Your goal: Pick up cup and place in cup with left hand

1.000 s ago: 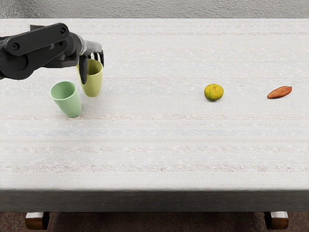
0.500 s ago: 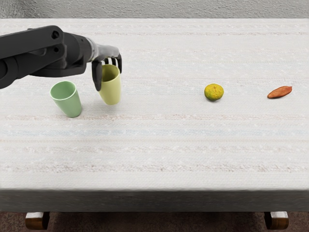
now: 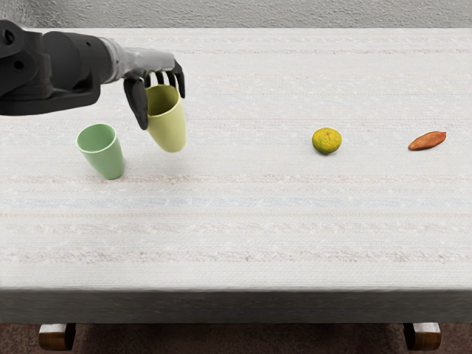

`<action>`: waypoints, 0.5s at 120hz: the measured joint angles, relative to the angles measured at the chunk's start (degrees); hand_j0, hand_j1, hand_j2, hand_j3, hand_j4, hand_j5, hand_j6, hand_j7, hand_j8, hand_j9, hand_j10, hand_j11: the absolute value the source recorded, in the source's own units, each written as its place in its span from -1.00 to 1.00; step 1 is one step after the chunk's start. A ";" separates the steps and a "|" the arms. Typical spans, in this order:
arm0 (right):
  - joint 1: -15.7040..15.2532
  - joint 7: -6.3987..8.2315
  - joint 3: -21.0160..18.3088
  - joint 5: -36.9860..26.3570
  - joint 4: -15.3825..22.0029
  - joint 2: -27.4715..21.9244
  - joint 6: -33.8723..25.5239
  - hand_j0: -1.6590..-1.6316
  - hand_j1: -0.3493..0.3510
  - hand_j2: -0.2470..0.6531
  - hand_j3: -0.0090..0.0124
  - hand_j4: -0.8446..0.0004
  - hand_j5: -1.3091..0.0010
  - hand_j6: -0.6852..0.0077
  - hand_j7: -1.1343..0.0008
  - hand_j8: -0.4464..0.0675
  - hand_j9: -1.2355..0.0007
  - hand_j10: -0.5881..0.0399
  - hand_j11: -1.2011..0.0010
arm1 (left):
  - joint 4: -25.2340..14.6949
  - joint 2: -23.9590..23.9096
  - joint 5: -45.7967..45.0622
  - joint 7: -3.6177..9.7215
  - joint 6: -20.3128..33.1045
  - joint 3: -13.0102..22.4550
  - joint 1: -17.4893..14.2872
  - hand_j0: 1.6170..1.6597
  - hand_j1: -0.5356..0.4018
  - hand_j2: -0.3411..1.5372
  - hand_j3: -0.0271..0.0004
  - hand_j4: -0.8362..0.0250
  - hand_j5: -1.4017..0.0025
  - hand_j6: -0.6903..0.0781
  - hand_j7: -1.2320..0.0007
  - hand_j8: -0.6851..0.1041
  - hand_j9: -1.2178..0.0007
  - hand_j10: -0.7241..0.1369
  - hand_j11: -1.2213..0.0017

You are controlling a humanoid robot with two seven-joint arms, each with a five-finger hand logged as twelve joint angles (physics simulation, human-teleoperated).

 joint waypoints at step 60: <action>0.15 0.00 0.09 0.00 0.06 0.00 0.00 -0.93 -0.91 -0.46 -0.16 0.93 0.94 0.90 0.94 0.63 0.94 0.79 0.94 | -3.06 10.57 -1.87 0.00 -3.19 -2.01 0.43 0.90 -0.20 -0.33 0.97 -0.14 0.05 -0.09 -0.04 -0.19 -0.06 -0.46 -0.06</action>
